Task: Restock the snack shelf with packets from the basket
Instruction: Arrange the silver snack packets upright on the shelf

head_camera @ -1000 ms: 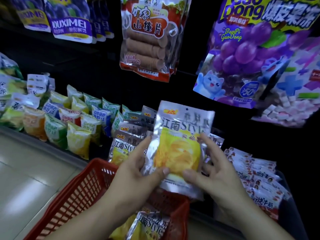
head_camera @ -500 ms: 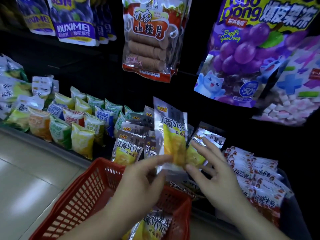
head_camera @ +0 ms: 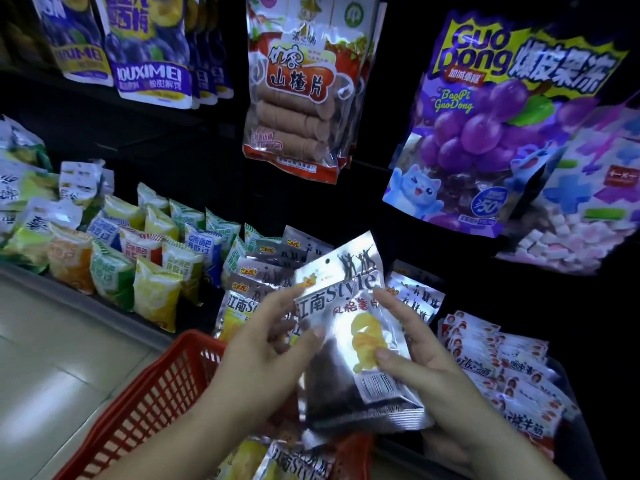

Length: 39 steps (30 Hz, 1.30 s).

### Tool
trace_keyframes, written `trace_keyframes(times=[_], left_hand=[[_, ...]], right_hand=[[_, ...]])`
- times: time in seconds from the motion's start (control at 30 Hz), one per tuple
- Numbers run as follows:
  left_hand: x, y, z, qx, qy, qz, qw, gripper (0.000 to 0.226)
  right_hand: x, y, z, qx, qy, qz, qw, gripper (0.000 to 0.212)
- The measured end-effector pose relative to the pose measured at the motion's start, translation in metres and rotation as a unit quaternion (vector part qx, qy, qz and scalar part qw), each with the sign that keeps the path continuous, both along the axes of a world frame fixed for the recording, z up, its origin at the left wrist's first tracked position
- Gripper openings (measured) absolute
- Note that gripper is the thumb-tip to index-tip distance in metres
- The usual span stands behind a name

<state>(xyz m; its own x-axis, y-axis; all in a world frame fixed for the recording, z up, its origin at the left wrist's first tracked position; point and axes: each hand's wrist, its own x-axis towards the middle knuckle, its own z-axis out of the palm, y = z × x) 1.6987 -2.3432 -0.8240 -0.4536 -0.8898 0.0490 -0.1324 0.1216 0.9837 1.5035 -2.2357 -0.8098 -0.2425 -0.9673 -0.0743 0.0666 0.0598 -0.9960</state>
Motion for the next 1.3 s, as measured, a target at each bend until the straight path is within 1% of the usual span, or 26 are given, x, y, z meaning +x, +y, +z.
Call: trace_keyframes(times=[0.03,0.07,0.1,0.17,0.23,0.27,0.33,0.4,0.53,0.67,0.73,0.8,0.83,0.87,0.9,0.93,0.97,1.0,1.07,1.1,1.13,1.17,1.2,1.23,1.27,1.3], left_hand=[[0.0,-0.003,0.001,0.075,0.023,-0.007,0.997,0.052],[0.0,-0.005,0.004,0.123,0.048,-0.013,0.991,0.057],[0.002,-0.005,0.007,0.139,0.066,-0.02,0.988,0.059],[0.005,-0.002,0.011,0.107,0.059,-0.032,0.992,0.058],[0.004,0.0,0.01,0.051,0.025,-0.049,0.997,0.053],[0.004,0.002,0.008,0.034,0.026,-0.055,0.998,0.049],[0.003,0.006,0.005,0.024,0.055,-0.049,0.997,0.039],[0.001,0.008,0.003,0.019,0.076,-0.026,0.997,0.036],[-0.003,0.009,0.002,0.034,0.107,0.013,0.994,0.037],[-0.002,0.009,0.004,0.024,0.102,-0.011,0.994,0.043],[-0.001,0.001,-0.003,-0.021,0.051,0.009,0.998,0.046],[0.002,-0.008,-0.011,-0.09,-0.044,0.025,0.995,0.056],[0.005,-0.012,-0.012,-0.163,-0.106,0.017,0.981,0.065],[0.007,-0.016,-0.012,-0.243,-0.149,-0.007,0.959,0.072],[0.007,-0.018,-0.012,-0.305,-0.172,-0.045,0.935,0.074],[0.006,-0.018,-0.012,-0.333,-0.178,-0.089,0.922,0.072],[0.006,-0.018,-0.01,-0.33,-0.173,-0.12,0.92,0.068],[0.006,-0.019,-0.01,-0.327,-0.159,-0.129,0.922,0.064],[0.005,-0.023,-0.012,-0.34,-0.163,-0.072,0.923,0.057],[0.006,-0.024,-0.014,-0.336,-0.172,-0.029,0.926,0.055],[0.008,-0.023,-0.016,-0.304,-0.168,-0.005,0.938,0.054],[0.009,-0.018,-0.016,-0.232,-0.151,-0.012,0.961,0.054],[0.007,-0.011,-0.014,-0.123,-0.108,-0.041,0.986,0.055],[0.005,-0.002,-0.014,-0.003,-0.063,-0.085,0.994,0.058],[0.002,0.006,-0.014,0.073,-0.028,-0.116,0.99,0.059],[-0.001,0.011,-0.014,0.087,-0.008,-0.127,0.988,0.059]], right_hand=[[-0.001,0.001,0.0,0.006,-0.018,0.022,1.0,0.064],[0.0,0.001,0.0,0.013,-0.03,0.035,0.999,0.063],[0.001,0.001,-0.001,0.016,-0.037,0.035,0.999,0.061],[0.002,-0.001,-0.003,0.007,-0.046,0.004,0.999,0.054],[0.006,-0.002,-0.006,-0.001,-0.01,-0.036,0.999,0.045],[0.008,-0.003,-0.009,-0.001,0.02,-0.06,0.998,0.04],[0.009,-0.004,-0.015,0.003,0.067,-0.111,0.992,0.036],[0.011,-0.005,-0.017,0.006,0.079,-0.141,0.987,0.038],[0.016,-0.005,-0.014,-0.008,0.101,-0.144,0.984,0.04],[0.011,-0.005,-0.015,-0.005,0.09,-0.143,0.986,0.037],[0.008,-0.005,-0.014,-0.003,0.141,-0.137,0.98,0.039],[0.007,-0.004,-0.016,-0.008,0.191,-0.113,0.975,0.046],[0.006,-0.003,-0.016,-0.006,0.202,-0.094,0.975,0.048],[0.006,-0.003,-0.016,0.001,0.212,-0.069,0.975,0.051],[0.004,-0.002,-0.017,0.009,0.222,-0.042,0.974,0.054],[0.003,-0.001,-0.017,0.012,0.226,-0.016,0.974,0.057],[0.003,-0.001,-0.018,0.001,0.221,-0.004,0.975,0.06],[0.003,-0.003,-0.018,-0.017,0.207,-0.011,0.978,0.061],[0.003,-0.004,-0.02,-0.042,0.147,-0.064,0.986,0.058],[0.001,-0.005,-0.022,-0.045,0.123,-0.102,0.986,0.053],[-0.001,-0.006,-0.023,-0.044,0.114,-0.142,0.982,0.047],[-0.003,-0.008,-0.024,-0.041,0.111,-0.184,0.976,0.04],[-0.005,-0.009,-0.026,-0.041,0.1,-0.219,0.97,0.035],[-0.008,-0.01,-0.027,-0.043,0.086,-0.247,0.964,0.031],[-0.009,-0.011,-0.026,-0.043,0.067,-0.258,0.963,0.027],[-0.011,-0.013,-0.027,-0.033,0.049,-0.247,0.967,0.025]])
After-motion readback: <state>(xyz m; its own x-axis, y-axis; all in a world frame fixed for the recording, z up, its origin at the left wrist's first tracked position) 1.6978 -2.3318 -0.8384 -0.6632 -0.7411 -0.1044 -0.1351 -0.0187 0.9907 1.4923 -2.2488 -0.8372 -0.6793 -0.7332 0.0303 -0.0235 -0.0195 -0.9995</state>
